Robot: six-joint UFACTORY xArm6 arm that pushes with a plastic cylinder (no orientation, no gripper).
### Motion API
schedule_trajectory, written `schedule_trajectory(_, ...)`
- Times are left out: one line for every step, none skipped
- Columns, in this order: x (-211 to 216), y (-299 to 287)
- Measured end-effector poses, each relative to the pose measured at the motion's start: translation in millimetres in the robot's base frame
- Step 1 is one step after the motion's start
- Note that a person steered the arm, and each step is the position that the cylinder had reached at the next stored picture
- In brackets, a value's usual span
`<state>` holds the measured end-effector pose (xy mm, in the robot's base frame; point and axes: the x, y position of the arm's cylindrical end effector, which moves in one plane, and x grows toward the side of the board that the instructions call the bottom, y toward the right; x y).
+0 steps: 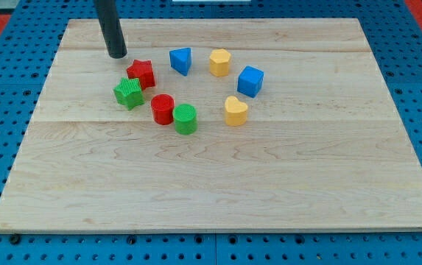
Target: Separate the red star from green star
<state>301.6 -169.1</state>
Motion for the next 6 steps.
schedule_trajectory(18.9,-0.7)
schedule_trajectory(30.5,14.7)
schedule_trajectory(30.4,23.7)
schedule_trajectory(30.9,23.7)
schedule_trajectory(30.9,23.7)
schedule_trajectory(30.9,41.6)
